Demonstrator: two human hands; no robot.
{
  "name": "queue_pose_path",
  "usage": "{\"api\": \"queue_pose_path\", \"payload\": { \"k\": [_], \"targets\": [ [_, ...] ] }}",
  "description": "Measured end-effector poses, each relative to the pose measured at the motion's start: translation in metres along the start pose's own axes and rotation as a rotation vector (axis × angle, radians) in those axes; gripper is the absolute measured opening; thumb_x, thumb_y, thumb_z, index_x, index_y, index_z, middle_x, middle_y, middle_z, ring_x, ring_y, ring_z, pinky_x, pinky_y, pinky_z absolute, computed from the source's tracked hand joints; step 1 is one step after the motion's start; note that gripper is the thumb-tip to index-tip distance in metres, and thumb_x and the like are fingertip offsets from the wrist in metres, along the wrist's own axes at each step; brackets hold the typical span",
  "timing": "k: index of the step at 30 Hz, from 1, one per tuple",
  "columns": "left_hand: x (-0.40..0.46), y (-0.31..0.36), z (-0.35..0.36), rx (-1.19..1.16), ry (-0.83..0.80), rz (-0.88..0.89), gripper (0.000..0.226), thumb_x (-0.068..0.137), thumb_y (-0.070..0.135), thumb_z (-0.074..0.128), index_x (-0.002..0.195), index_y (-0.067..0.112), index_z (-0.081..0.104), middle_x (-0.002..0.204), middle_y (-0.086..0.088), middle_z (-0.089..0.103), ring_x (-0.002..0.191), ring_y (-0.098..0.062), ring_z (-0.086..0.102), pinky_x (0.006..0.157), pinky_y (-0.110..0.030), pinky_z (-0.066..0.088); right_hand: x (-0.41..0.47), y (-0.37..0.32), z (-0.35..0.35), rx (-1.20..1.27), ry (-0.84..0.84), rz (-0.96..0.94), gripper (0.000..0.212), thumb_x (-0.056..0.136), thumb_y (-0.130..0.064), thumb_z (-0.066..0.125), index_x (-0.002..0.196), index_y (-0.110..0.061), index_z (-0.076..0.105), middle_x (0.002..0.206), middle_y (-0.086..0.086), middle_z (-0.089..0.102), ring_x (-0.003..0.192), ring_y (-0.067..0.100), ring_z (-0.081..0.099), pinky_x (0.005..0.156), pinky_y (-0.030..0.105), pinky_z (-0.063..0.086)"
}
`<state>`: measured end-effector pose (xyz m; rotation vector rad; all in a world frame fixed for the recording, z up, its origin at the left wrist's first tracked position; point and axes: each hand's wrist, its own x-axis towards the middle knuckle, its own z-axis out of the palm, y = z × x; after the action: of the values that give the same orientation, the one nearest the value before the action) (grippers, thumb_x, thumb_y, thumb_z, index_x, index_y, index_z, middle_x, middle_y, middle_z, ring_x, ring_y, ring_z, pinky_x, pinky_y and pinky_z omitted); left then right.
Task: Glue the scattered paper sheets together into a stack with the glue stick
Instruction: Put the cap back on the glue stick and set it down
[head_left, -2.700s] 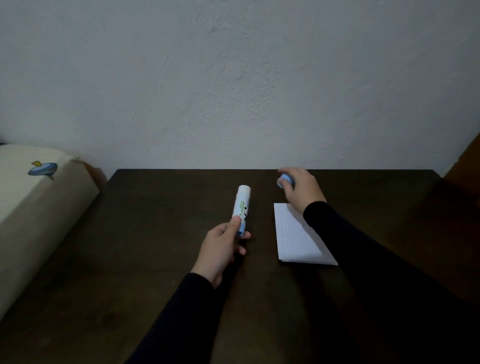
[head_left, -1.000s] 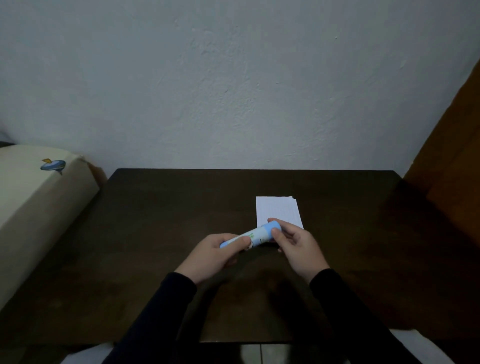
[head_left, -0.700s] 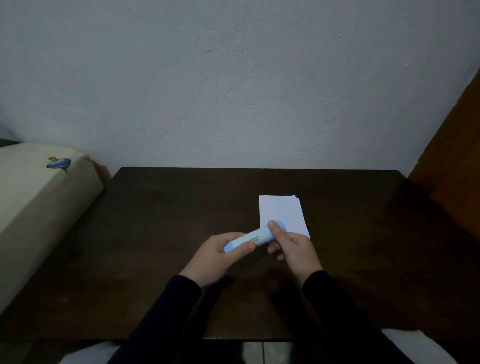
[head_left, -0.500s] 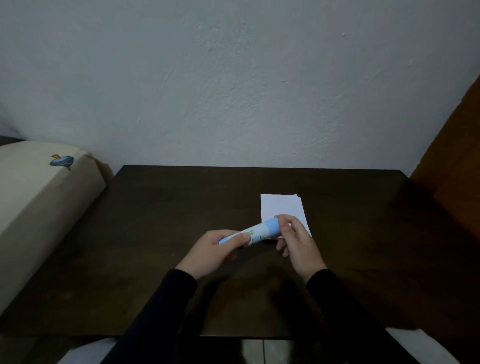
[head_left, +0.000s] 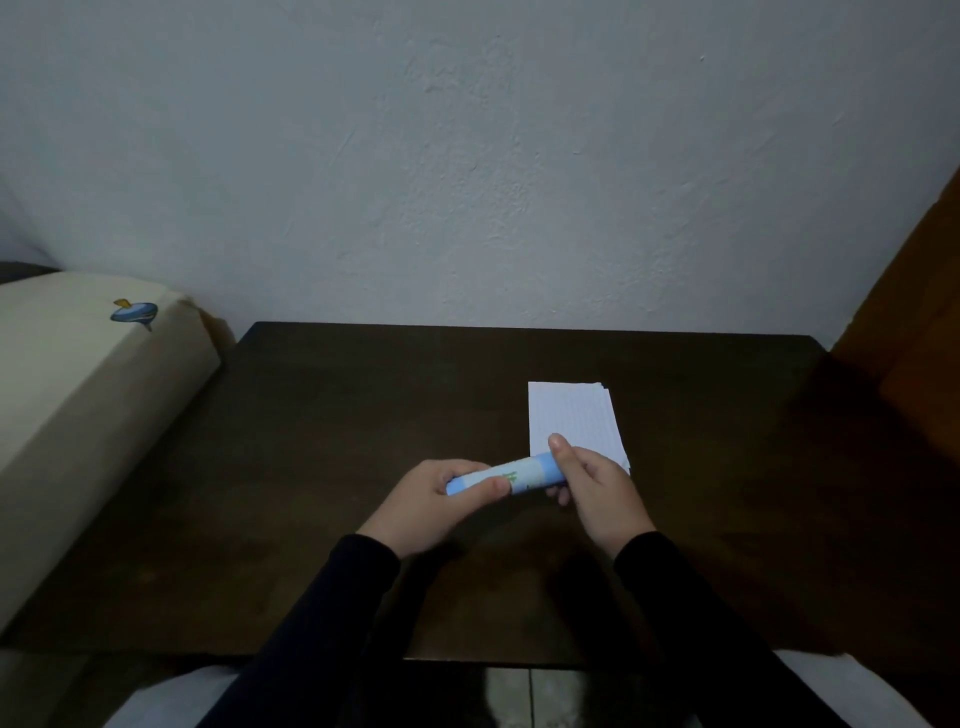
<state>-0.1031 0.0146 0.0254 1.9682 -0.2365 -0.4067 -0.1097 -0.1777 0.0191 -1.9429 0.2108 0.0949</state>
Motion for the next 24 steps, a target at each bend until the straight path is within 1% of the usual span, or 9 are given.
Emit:
{"api": "queue_pose_path", "payload": {
  "k": [2, 4, 7, 11, 13, 17, 19, 22, 24],
  "targets": [
    [0.0, 0.0, -0.001, -0.032, 0.017, -0.027, 0.016, 0.087, 0.045, 0.062, 0.091, 0.034, 0.073, 0.088, 0.007, 0.071, 0.079, -0.004, 0.063, 0.073, -0.018, 0.047, -0.001, 0.001, -0.002, 0.014, -0.057, -0.076, 0.026, 0.099, -0.04, 0.041, 0.111, -0.026, 0.059, 0.103, -0.006, 0.056, 0.09, 0.006, 0.053, 0.07, 0.012, 0.042],
    [0.0, 0.0, -0.002, -0.049, 0.015, -0.039, 0.022, 0.088, 0.045, 0.062, 0.092, 0.028, 0.075, 0.089, -0.003, 0.071, 0.077, -0.008, 0.062, 0.072, -0.021, 0.045, -0.001, 0.005, -0.004, -0.038, -0.128, -0.173, 0.015, 0.099, -0.038, 0.043, 0.107, -0.035, 0.055, 0.112, -0.009, 0.054, 0.103, 0.007, 0.052, 0.078, 0.014, 0.044],
    [-0.002, 0.001, -0.004, -0.045, 0.001, -0.04, 0.023, 0.088, 0.044, 0.062, 0.093, 0.026, 0.075, 0.093, -0.004, 0.071, 0.077, -0.009, 0.061, 0.072, -0.023, 0.046, -0.001, 0.008, -0.001, -0.099, -0.176, -0.178, 0.01, 0.1, -0.039, 0.041, 0.1, -0.036, 0.051, 0.109, -0.009, 0.053, 0.104, 0.008, 0.051, 0.082, 0.016, 0.045],
    [-0.004, 0.0, -0.003, -0.016, 0.01, 0.013, 0.015, 0.087, 0.042, 0.063, 0.09, 0.032, 0.074, 0.094, -0.002, 0.07, 0.082, -0.011, 0.062, 0.074, -0.024, 0.048, 0.0, 0.004, 0.005, -0.077, -0.172, -0.086, 0.019, 0.098, -0.046, 0.039, 0.101, -0.031, 0.051, 0.107, -0.007, 0.053, 0.103, 0.011, 0.052, 0.091, 0.024, 0.048],
    [-0.005, -0.001, -0.001, -0.009, 0.001, 0.047, 0.015, 0.088, 0.04, 0.063, 0.093, 0.031, 0.073, 0.094, -0.003, 0.07, 0.085, -0.015, 0.062, 0.073, -0.025, 0.048, 0.001, 0.002, 0.006, -0.06, -0.152, -0.041, 0.026, 0.098, -0.047, 0.04, 0.104, -0.025, 0.053, 0.106, -0.002, 0.054, 0.101, 0.012, 0.053, 0.088, 0.023, 0.046],
    [-0.005, -0.002, 0.003, 0.001, -0.025, 0.056, 0.01, 0.088, 0.039, 0.064, 0.094, 0.036, 0.07, 0.092, 0.005, 0.071, 0.083, -0.009, 0.063, 0.072, -0.02, 0.05, 0.001, 0.003, 0.01, -0.035, -0.078, 0.052, 0.035, 0.097, -0.048, 0.042, 0.104, -0.017, 0.058, 0.101, 0.002, 0.057, 0.096, 0.014, 0.055, 0.083, 0.021, 0.045],
    [-0.004, 0.0, 0.003, -0.024, -0.007, 0.056, 0.011, 0.088, 0.04, 0.063, 0.096, 0.036, 0.07, 0.091, 0.005, 0.071, 0.08, -0.006, 0.063, 0.07, -0.019, 0.049, 0.002, 0.004, 0.009, 0.018, -0.06, 0.025, 0.034, 0.098, -0.046, 0.04, 0.103, -0.018, 0.058, 0.093, 0.0, 0.057, 0.089, 0.011, 0.055, 0.078, 0.02, 0.044],
    [-0.002, 0.001, -0.004, -0.111, 0.029, 0.012, 0.02, 0.089, 0.042, 0.06, 0.099, 0.03, 0.073, 0.089, 0.007, 0.071, 0.079, -0.001, 0.063, 0.07, -0.018, 0.046, 0.002, 0.003, 0.003, 0.127, -0.132, -0.046, 0.032, 0.102, -0.038, 0.034, 0.119, -0.018, 0.053, 0.075, -0.001, 0.049, 0.07, 0.008, 0.047, 0.07, 0.021, 0.038],
    [-0.001, 0.0, -0.008, -0.153, 0.02, -0.01, 0.025, 0.087, 0.044, 0.06, 0.099, 0.027, 0.074, 0.087, 0.007, 0.072, 0.079, -0.005, 0.064, 0.072, -0.022, 0.046, 0.003, 0.005, -0.001, 0.071, -0.164, -0.08, 0.034, 0.103, -0.037, 0.034, 0.126, -0.018, 0.05, 0.076, -0.001, 0.049, 0.07, 0.007, 0.046, 0.071, 0.022, 0.038]
  ]
}}
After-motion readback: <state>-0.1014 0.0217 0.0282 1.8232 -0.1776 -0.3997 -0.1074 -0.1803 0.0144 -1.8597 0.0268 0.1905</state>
